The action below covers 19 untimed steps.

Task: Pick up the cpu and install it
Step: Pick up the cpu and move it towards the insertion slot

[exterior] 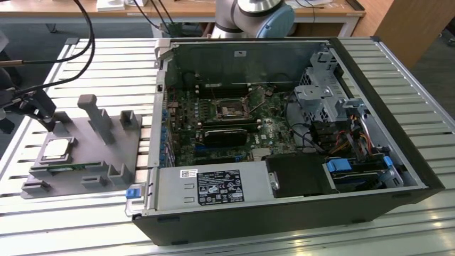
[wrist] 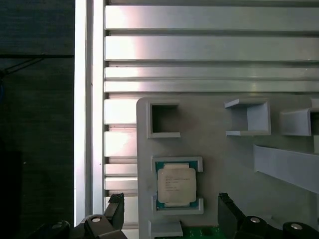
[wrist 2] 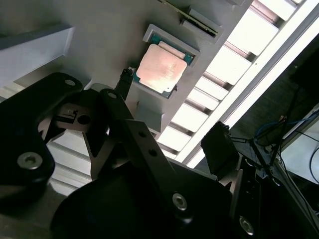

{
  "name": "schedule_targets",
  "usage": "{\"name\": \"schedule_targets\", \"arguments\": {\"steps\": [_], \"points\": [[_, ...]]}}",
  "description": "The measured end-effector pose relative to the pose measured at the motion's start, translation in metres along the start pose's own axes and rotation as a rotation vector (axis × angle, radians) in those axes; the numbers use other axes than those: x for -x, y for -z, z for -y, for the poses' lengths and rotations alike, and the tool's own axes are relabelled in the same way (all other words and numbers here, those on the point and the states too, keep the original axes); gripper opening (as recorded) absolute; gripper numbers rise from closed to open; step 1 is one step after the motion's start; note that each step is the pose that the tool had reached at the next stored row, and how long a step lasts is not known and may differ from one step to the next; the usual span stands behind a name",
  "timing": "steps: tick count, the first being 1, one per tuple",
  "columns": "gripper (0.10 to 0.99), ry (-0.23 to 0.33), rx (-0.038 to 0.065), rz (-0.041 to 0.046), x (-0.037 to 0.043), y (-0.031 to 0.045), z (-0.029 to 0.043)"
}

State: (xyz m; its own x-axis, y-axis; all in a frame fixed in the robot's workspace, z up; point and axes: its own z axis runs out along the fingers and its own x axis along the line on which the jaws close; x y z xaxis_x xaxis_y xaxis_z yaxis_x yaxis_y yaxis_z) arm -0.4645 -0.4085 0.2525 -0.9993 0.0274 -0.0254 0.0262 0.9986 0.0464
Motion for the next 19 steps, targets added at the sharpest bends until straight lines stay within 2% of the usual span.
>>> {"name": "schedule_targets", "arguments": {"steps": [5,14,19], "points": [[0.835,0.0,0.0,0.0,-0.0002,-0.0069,0.0005],[0.835,0.0,0.0,-0.0002,0.0019,-0.0135,0.0024],[0.835,0.0,0.0,0.0,0.0018,-0.0199,0.0035]]}}
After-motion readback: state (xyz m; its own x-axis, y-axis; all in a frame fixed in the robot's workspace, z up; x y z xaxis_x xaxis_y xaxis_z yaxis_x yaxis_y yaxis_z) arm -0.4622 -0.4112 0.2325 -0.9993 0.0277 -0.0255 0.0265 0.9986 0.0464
